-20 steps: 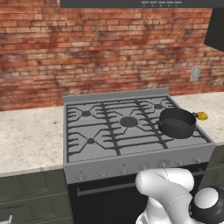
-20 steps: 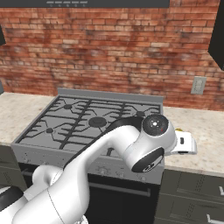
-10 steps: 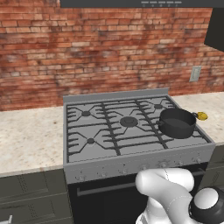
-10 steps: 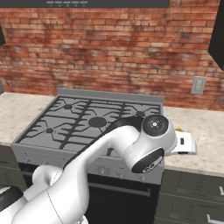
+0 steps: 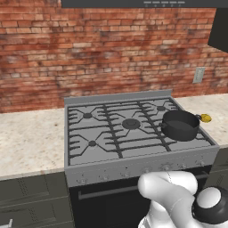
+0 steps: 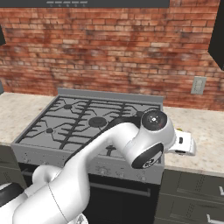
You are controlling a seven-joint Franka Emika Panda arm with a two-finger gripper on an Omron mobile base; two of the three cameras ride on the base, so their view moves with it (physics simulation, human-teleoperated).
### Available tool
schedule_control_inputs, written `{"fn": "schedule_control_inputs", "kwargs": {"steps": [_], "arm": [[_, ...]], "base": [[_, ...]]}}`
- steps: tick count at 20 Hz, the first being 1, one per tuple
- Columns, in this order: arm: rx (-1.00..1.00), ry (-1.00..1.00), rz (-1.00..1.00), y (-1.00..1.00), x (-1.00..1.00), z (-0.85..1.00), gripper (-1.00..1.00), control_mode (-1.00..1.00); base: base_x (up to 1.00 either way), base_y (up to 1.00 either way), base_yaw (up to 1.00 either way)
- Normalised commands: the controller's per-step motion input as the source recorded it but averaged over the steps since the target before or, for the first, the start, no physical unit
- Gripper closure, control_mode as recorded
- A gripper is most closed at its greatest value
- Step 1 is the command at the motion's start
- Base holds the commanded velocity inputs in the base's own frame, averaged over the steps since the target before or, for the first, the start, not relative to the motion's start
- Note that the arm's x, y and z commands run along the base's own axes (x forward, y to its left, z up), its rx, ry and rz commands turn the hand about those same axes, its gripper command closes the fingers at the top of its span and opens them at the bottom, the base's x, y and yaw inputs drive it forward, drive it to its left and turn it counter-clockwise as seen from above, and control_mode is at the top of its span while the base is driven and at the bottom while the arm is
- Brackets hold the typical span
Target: Turn on the burner for the pot on the stove. Wait thirty seconds for the pot to heat up. Then add the lemon to the pot.
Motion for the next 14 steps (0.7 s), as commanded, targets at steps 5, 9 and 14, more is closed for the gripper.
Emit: {"fn": "schedule_control_inputs", "kwargs": {"steps": [5, 9, 14], "arm": [[0.0, -0.01, -0.17, 0.09, 0.42, 0.0, -1.0, -1.0], [0.0, 0.0, -0.01, 0.0, 0.44, 0.0, -1.0, -1.0], [0.0, 0.0, 0.0, 0.0, 0.38, -0.01, -1.0, -1.0]], "base": [[0.0, 0.0, 0.0], [0.0, 0.0, 0.0], [0.0, 0.0, 0.0]]}}
